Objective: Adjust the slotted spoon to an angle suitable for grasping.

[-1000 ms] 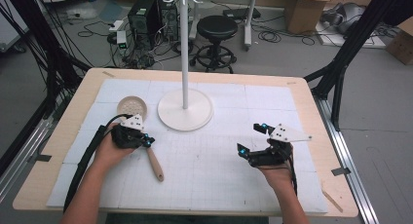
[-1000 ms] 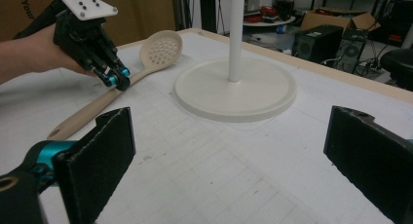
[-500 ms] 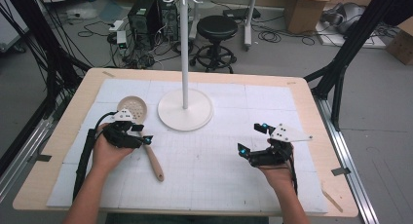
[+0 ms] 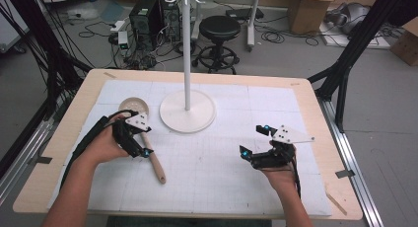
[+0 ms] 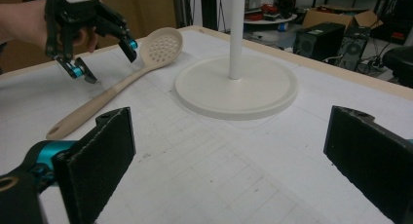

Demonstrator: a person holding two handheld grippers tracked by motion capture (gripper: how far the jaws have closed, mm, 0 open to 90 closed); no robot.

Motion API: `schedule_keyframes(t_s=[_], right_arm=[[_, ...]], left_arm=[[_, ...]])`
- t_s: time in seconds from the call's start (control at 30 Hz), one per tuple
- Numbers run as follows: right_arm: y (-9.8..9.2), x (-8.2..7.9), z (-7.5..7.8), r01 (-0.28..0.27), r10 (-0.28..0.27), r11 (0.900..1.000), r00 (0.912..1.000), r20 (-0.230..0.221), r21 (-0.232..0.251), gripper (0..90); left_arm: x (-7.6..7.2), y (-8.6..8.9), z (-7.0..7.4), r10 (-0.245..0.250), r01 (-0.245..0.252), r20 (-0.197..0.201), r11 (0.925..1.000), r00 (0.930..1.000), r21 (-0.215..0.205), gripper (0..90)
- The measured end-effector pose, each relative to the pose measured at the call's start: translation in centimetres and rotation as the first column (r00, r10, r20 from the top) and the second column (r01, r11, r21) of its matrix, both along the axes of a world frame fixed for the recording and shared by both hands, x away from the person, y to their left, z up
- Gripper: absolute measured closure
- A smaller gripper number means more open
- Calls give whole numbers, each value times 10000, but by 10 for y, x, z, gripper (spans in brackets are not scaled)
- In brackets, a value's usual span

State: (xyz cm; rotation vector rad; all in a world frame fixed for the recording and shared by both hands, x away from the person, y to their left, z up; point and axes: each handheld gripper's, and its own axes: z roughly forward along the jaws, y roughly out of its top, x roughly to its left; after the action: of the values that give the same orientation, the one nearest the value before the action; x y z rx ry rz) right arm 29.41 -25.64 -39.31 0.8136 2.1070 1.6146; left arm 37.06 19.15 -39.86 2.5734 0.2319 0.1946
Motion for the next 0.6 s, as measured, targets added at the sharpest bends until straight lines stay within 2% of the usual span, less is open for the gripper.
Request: schedule_keyframes(t_s=[0.03,0.07,0.1,0.13,0.17,0.2,0.23,0.3,0.37,0.4,0.43,0.5,0.53,0.6], right_arm=[[0,0,0,-6,6,10000,10000,24,-7,32],[0,0,0,-8,8,10000,10000,36,-8,32],[0,0,0,-8,8,10000,10000,36,-8,32],[-1,0,-1,10,-10,10000,10000,32,-53,32],[-1,0,-1,10,-10,10000,10000,32,-53,32],[0,-1,-1,-9,8,10000,10000,-46,-89,32],[0,-1,-1,-9,8,10000,10000,-46,-89,32],[0,0,-2,-50,49,9999,10000,-60,-164,32],[1,0,-2,-40,39,9998,10000,-66,-176,32],[1,0,-3,-94,93,9997,9999,-61,-206,32],[2,0,-3,-110,108,9996,9999,-66,-245,32],[3,0,-3,-147,145,9995,9999,-76,-285,32],[3,0,-3,-178,176,9992,9998,-51,-352,32],[3,-1,-3,-196,194,9992,9998,-67,-334,32]], left_arm=[[0,0,0,0,0,0,10000,10000,0,194],[0,-5,1,-534,525,80,9950,9985,849,210],[0,-5,1,-534,525,80,9950,9985,849,211],[1,-9,1,-835,821,37,9870,9965,1385,212],[1,-9,1,-835,821,37,9870,9965,1385,214],[3,-11,-2,-1092,1095,-115,9773,9940,1813,214],[3,-11,-2,-1092,1095,-115,9773,9940,1813,217],[6,-14,-8,-1323,1344,-239,9704,9909,2008,212],[10,-12,-11,-1246,1299,-413,9763,9913,1731,180],[14,-9,-13,-1287,1407,-865,9786,9879,1499,214],[16,-7,-14,-1365,1491,-982,9795,9858,1358,214],[17,-6,-16,-1356,1489,-1103,9812,9846,1227,212],[18,-7,-17,-1571,1714,-1211,9781,9801,1182,192],[19,-7,-17,-1597,1737,-1212,9780,9797,1154,197]])
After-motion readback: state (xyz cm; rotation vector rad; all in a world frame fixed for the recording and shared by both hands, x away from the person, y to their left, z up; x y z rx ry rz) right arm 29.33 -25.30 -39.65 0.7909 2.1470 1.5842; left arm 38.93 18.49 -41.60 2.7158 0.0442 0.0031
